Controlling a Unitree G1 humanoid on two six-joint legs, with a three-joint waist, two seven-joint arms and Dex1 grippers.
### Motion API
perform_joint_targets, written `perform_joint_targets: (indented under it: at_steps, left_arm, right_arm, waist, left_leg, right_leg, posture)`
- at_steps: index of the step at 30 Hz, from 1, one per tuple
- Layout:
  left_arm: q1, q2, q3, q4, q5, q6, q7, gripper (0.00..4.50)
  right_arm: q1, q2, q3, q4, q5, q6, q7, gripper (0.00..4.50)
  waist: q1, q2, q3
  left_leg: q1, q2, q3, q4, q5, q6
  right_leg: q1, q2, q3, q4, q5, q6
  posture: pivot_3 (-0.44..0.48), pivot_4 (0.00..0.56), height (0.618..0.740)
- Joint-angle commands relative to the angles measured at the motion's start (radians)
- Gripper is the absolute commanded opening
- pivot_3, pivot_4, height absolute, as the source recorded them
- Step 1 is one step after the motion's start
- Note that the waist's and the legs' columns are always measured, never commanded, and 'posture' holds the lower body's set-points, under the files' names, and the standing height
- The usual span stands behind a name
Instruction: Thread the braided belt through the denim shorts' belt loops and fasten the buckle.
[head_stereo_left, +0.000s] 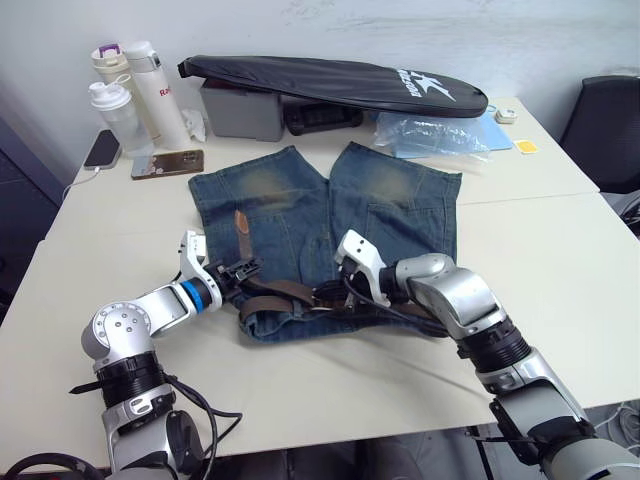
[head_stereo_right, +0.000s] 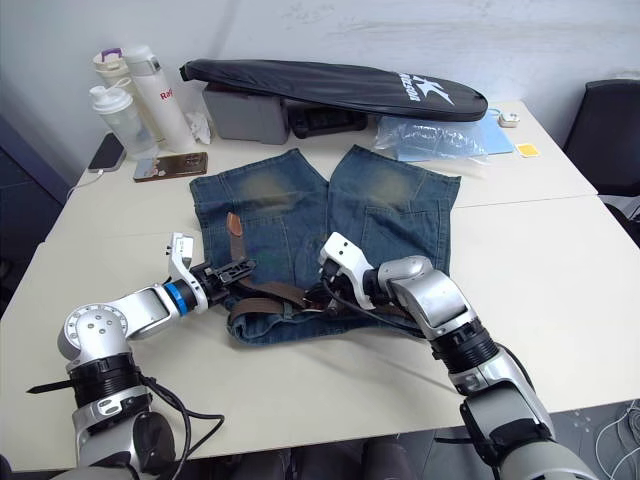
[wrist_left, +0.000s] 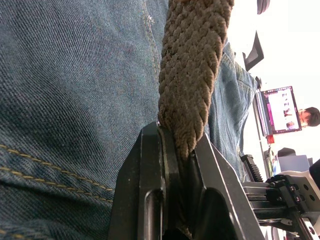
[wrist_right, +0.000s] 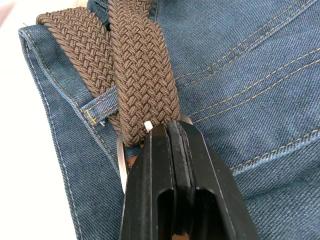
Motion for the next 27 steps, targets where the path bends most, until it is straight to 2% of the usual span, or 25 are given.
perform_joint_targets:
  at_steps: [1, 8, 27]
  left_arm:
    - [-0.010, 0.014, 0.006, -0.020, -0.024, -0.007, -0.003, 0.00]
    - [-0.014, 0.011, 0.001, -0.018, -0.023, -0.009, -0.003, 0.00]
    - [-0.023, 0.005, -0.009, -0.017, -0.025, -0.010, 0.000, 0.00]
  right_arm:
    - [-0.020, 0.012, -0.051, -0.049, 0.039, 0.002, 0.005, 0.03]
    - [-0.033, 0.015, -0.067, -0.083, 0.069, 0.029, 0.015, 0.03]
    - [0.000, -0.003, 0.019, -0.004, 0.005, 0.007, 0.032, 0.03]
  waist:
    - [0.000, 0.000, 0.000]
    - [0.000, 0.000, 0.001]
    - [0.000, 0.000, 0.001]
  left_leg:
    - [0.000, 0.000, 0.000, 0.000, 0.000, 0.000]
    - [0.000, 0.000, 0.000, 0.000, 0.000, 0.000]
    - [0.000, 0.000, 0.000, -0.001, 0.000, 0.000]
  right_leg:
    - [0.000, 0.000, 0.000, 0.000, 0.000, 0.000]
    - [0.000, 0.000, 0.000, 0.000, 0.000, 0.000]
    - [0.000, 0.000, 0.000, -0.002, 0.000, 0.000]
  posture:
    - [0.000, 0.150, 0.740]
    - [0.000, 0.150, 0.740]
    - [0.000, 0.150, 0.740]
